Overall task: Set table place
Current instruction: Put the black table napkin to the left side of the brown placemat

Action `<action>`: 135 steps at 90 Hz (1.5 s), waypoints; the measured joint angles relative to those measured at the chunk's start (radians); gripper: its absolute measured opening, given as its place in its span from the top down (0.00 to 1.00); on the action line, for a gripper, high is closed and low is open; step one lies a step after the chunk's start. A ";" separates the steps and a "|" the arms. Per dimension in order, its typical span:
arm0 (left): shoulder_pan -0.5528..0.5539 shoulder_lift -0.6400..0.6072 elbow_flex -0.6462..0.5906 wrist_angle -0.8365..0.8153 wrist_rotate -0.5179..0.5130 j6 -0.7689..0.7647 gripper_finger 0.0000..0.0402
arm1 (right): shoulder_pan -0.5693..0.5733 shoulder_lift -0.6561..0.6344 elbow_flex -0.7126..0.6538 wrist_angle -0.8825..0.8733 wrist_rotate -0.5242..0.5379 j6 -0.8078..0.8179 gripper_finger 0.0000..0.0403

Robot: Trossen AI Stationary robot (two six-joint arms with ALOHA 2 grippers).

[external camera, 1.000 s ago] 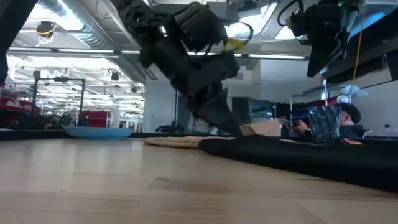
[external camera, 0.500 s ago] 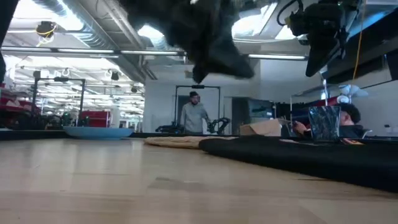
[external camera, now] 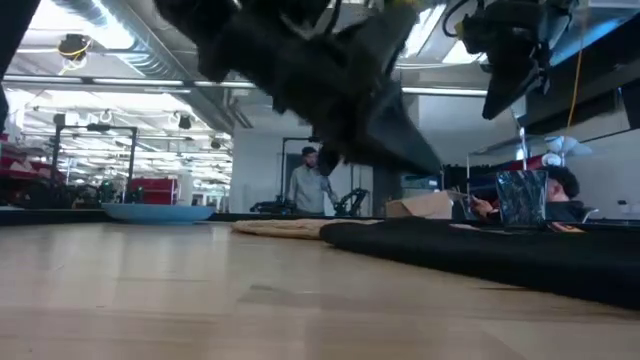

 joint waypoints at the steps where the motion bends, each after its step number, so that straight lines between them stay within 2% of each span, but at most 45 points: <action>1: -0.003 0.005 0.000 -0.002 0.000 -0.002 1.00 | 0.000 0.000 0.000 -0.001 0.000 0.000 1.00; 20: -0.047 0.058 0.000 -0.029 0.003 -0.028 1.00 | 0.000 0.000 0.000 -0.008 0.001 -0.001 1.00; 47: -0.062 0.023 0.005 -0.236 0.010 -0.006 1.00 | 0.000 0.000 0.000 -0.016 0.002 -0.021 1.00; 71: -0.077 -0.071 -0.001 -0.459 -0.005 0.007 1.00 | 0.000 0.000 0.000 -0.016 0.001 -0.024 1.00; 90: -0.091 -0.167 -0.002 -0.733 -0.075 -0.032 1.00 | 0.000 0.000 0.000 -0.015 0.001 -0.027 1.00; 101: -0.107 -0.221 -0.002 -0.837 -0.105 -0.080 1.00 | 0.000 0.000 0.000 -0.013 0.001 -0.027 1.00; 119: -0.104 -0.321 -0.001 -0.816 -0.143 -0.061 1.00 | 0.000 0.000 0.000 -0.001 0.001 -0.027 1.00; 135: -0.056 -0.344 -0.001 -0.591 -0.123 0.095 1.00 | 0.000 0.000 0.000 0.032 0.001 -0.047 1.00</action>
